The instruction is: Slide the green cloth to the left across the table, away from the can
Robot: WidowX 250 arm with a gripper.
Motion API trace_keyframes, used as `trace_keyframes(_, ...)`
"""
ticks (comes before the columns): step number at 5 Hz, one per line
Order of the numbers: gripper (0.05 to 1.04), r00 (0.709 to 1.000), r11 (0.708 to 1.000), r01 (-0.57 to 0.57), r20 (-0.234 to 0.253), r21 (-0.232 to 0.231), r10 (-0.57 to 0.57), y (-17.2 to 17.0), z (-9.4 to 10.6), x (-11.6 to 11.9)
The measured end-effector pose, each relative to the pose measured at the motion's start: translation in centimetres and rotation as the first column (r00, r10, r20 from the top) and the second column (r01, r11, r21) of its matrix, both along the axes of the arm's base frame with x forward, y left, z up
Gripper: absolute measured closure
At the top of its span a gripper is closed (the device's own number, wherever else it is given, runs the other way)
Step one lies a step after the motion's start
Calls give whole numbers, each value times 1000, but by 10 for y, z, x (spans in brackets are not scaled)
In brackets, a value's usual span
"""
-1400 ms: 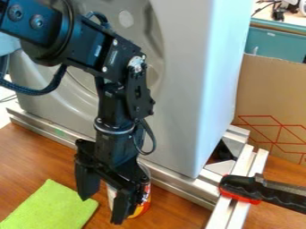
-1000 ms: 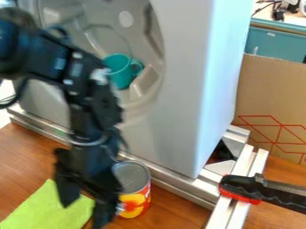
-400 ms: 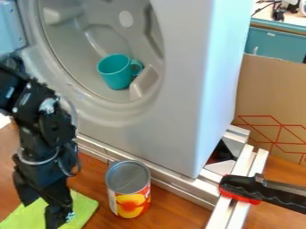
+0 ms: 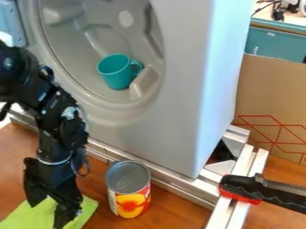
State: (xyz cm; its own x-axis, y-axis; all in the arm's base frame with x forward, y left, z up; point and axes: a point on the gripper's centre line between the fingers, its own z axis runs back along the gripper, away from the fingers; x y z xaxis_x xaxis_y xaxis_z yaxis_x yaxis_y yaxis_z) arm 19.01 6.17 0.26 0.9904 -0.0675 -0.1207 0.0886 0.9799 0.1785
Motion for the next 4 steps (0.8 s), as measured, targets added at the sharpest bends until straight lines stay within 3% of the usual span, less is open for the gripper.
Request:
trace_keyframes(2, 83, 996, 1000, -12, -89, 5, 13, 2, -23, 5)
trace_keyframes(4, 83, 992, 1000, -5, -125, 7, 6, 8, -27, 7)
